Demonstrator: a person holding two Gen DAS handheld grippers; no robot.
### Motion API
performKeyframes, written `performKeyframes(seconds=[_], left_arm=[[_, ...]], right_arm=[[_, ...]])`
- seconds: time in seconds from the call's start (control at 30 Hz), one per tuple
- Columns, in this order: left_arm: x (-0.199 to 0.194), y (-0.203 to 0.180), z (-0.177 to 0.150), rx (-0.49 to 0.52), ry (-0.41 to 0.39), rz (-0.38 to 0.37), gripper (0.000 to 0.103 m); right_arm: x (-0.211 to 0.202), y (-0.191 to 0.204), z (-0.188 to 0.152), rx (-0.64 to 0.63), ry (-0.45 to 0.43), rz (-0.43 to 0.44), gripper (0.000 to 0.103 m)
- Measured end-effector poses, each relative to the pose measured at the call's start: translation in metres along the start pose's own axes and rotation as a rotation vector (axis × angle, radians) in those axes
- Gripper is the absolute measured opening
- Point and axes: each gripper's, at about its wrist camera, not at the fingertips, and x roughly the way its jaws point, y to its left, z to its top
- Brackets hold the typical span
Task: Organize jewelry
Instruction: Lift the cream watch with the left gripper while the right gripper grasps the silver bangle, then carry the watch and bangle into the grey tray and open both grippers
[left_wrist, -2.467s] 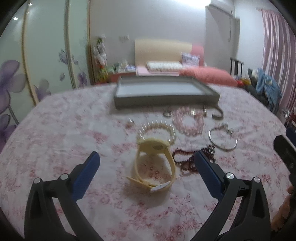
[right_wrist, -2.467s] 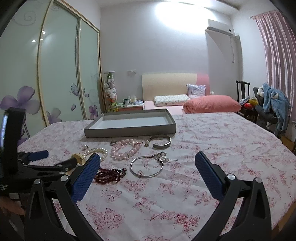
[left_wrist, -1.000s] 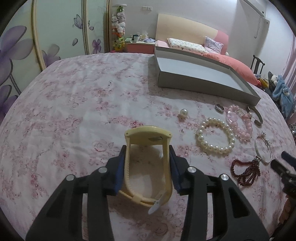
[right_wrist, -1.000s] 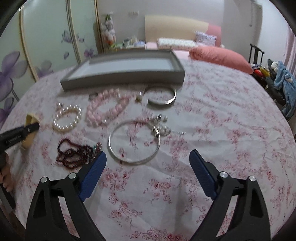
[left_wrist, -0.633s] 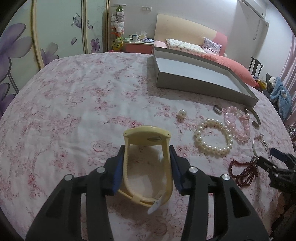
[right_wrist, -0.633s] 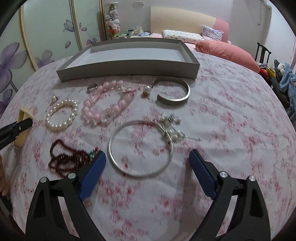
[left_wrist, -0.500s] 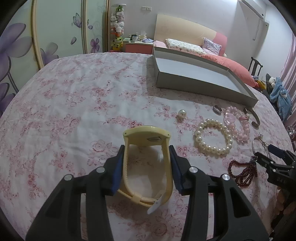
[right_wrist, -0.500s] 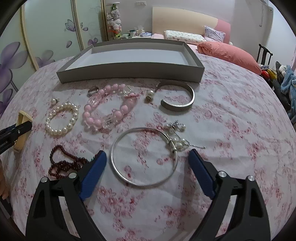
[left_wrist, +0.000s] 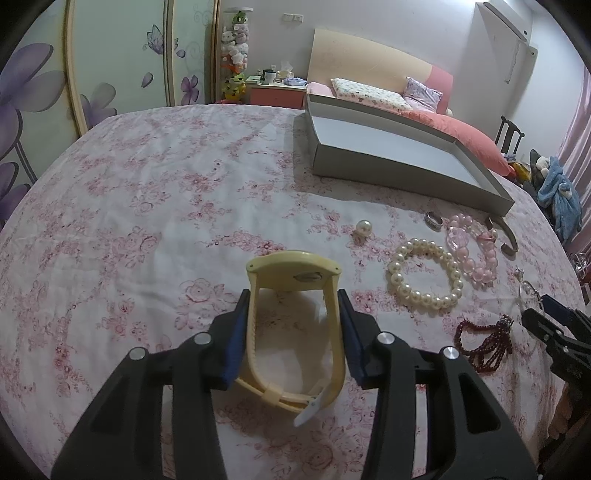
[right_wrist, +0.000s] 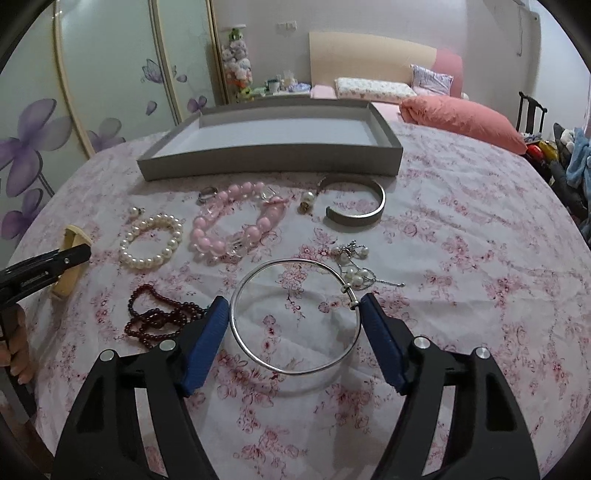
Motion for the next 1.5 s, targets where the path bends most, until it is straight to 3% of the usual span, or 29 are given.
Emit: performKeyframes(seconds=[0.27,0.6,0.83,1.13,1.5], left_arm=[[-0.004,0.002,-0.001,-0.010,-0.018,-0.014,0.041],[-0.025,-0.011,0.007,0.013,-0.130,-0.038,0.041],[-0.042,-0.034,0.028,0.033,-0.245,-0.046,0.041],[-0.037,-0.065,0.060,0.092,-0.322,-0.035,0.041],[0.008,-0.093,0.124,0.150,-0.367,0.011,0.041]], right_arm=[[-0.017,0.002,0.003,0.000,-0.111,0.003,0.073],[-0.033,0.010,0.014,-0.017,-0.270,0.003,0.073],[-0.045,0.007,0.031,0.011,-0.402,-0.013,0.073],[-0.043,0.006,0.064,0.015,-0.503,-0.039,0.073],[-0.010,-0.002,0.127,0.013,-0.580,-0.087,0.073]])
